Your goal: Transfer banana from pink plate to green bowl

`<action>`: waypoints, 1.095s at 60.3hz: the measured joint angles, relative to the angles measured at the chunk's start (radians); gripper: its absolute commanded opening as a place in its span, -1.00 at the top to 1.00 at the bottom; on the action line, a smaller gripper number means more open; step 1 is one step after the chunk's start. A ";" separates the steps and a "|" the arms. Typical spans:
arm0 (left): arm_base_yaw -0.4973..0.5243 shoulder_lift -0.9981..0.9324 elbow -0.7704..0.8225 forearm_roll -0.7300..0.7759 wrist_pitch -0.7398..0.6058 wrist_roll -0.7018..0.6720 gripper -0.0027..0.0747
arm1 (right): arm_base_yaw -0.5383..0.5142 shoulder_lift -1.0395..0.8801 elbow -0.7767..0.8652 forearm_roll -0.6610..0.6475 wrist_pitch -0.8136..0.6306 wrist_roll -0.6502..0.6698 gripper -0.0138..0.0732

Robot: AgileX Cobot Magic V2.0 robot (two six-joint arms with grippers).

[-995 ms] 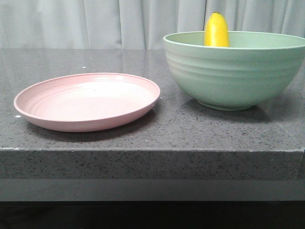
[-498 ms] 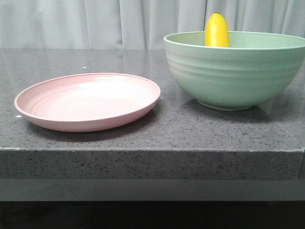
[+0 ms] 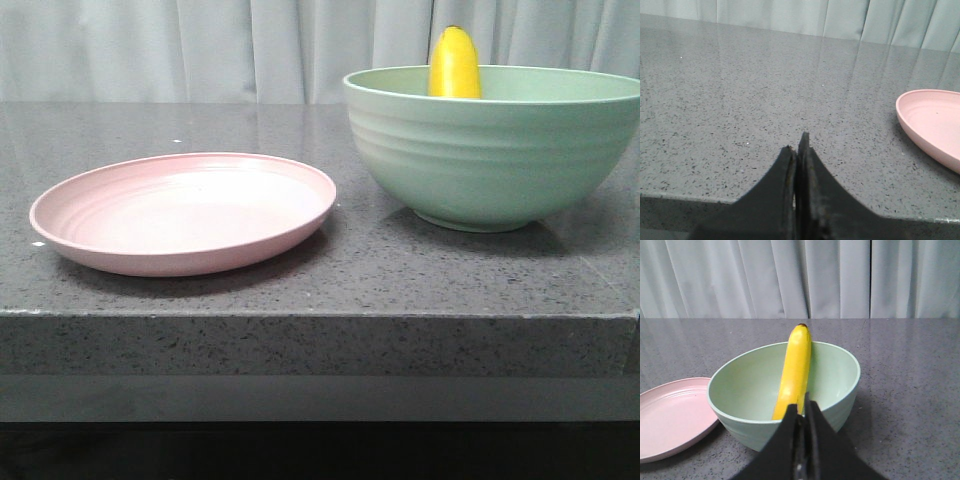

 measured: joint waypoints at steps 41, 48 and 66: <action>0.000 0.000 0.000 0.000 -0.001 0.000 0.98 | 0.000 0.000 0.000 0.000 0.000 0.000 0.84; 0.000 0.000 0.000 0.000 -0.001 0.000 0.98 | 0.000 0.000 0.000 0.000 0.000 0.000 0.84; 0.000 0.000 0.000 0.000 -0.001 0.000 0.98 | -0.116 -0.038 0.166 -0.152 -0.210 0.144 0.84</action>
